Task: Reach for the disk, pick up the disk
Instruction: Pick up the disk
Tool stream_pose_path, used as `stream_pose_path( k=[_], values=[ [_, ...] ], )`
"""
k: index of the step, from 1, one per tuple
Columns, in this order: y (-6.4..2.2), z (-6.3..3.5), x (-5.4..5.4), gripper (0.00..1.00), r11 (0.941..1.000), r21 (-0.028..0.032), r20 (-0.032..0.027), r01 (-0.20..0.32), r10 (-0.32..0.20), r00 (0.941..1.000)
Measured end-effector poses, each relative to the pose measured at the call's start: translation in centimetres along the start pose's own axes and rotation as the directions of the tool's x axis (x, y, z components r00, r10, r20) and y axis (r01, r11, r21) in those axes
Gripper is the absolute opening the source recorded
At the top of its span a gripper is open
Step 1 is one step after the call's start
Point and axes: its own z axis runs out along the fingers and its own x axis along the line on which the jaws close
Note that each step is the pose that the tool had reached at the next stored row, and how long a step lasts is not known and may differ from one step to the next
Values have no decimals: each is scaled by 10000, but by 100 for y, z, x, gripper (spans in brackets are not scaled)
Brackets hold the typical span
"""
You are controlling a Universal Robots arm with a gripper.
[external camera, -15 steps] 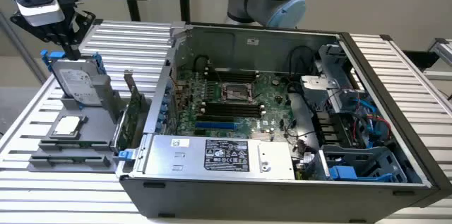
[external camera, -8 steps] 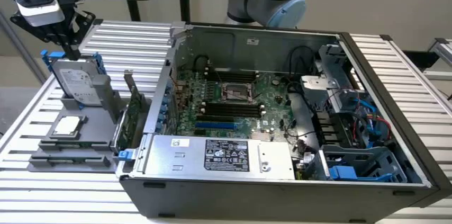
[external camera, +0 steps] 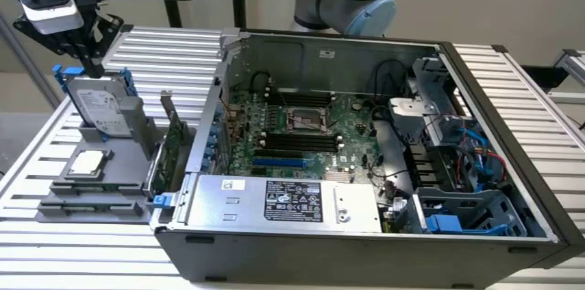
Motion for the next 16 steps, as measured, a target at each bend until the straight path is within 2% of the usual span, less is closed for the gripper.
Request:
stream_pose_path(
  k=[3, 7, 12, 16],
  values=[
    [72, 2, 32, 11, 10000, 1, 11, 1, -1, 10000],
    [193, 8, 140, 11, 10000, 1, 17, 2, -2, 10000],
    [289, 10, 350, 11, 10000, 2, 16, 1, -1, 10000],
    [321, 11, 530, 11, 10000, 2, 16, 0, 0, 10000]
  ],
)
